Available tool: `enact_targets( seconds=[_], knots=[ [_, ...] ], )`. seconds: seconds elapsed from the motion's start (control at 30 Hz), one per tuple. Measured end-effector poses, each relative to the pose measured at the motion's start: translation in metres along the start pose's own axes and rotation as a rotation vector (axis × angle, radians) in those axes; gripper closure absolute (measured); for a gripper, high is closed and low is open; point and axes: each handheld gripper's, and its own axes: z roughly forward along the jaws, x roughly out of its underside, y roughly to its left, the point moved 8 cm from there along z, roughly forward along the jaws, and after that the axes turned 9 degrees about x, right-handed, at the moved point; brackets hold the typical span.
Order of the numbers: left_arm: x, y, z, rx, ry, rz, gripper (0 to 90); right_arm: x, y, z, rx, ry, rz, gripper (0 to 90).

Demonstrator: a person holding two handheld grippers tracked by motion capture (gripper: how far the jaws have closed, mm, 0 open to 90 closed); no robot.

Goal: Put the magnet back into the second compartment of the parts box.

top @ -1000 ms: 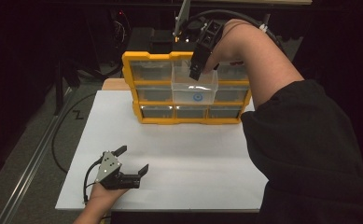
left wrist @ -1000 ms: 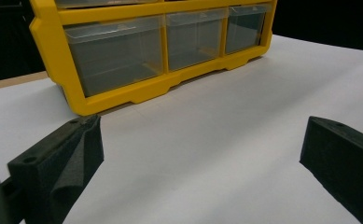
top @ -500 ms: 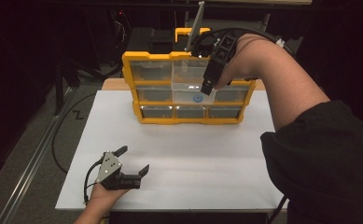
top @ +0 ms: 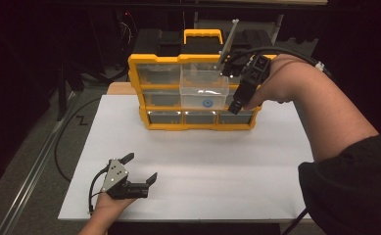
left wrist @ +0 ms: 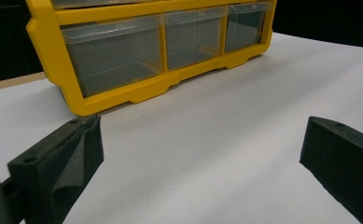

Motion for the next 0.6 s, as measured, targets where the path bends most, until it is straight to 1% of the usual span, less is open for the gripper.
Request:
enact_targets(
  seconds=[0.17, 0.4, 0.5, 0.6],
  knots=[
    [0.001, 0.000, 0.002, 0.001, 0.007, 0.004, 0.0, 0.016, 0.001, 0.007, -0.004, 0.005, 0.023, 35.3],
    [0.001, 0.000, 0.001, -0.009, 0.012, 0.008, 0.0, 0.037, 0.001, 0.020, -0.015, 0.025, 0.036, 33.1],
    [0.000, 0.001, 0.001, -0.018, 0.001, 0.002, 0.1, 0.042, 0.002, 0.025, -0.022, 0.017, 0.045, 31.8],
    [0.000, 0.001, 0.001, -0.019, 0.002, 0.003, 0.1, 0.046, 0.005, 0.030, -0.028, 0.016, 0.048, 30.4]
  ],
)
